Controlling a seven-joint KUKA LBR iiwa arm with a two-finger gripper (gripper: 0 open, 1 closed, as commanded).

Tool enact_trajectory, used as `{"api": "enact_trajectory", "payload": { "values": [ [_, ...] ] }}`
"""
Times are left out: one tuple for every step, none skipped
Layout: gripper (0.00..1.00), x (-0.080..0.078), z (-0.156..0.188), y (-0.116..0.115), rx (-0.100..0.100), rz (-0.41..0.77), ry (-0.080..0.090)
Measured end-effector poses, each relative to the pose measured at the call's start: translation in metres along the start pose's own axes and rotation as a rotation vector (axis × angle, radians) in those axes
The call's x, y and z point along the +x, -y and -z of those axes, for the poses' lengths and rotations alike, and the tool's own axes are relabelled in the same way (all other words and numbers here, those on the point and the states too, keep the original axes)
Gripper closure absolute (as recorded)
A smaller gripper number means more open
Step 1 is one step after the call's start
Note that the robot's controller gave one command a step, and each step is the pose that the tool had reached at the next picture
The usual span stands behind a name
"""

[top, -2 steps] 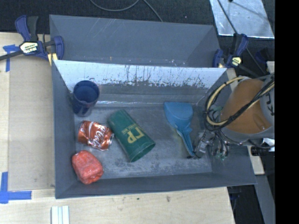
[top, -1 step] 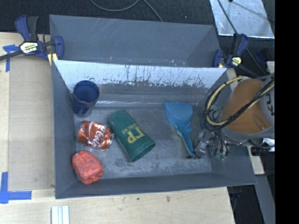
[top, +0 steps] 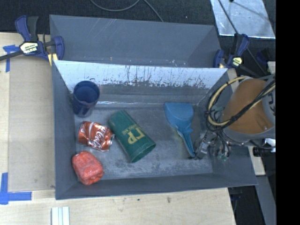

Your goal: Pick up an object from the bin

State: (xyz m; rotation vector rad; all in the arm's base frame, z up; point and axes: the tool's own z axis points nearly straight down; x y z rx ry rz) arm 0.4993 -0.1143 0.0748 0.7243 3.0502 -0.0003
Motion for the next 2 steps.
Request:
{"api": "enact_trajectory", "payload": {
  "values": [
    [1.0,0.001,0.022,0.0,0.001,0.0,-0.002],
    [1.0,-0.002,0.037,0.0,-0.001,0.0,0.007]
  ]
}}
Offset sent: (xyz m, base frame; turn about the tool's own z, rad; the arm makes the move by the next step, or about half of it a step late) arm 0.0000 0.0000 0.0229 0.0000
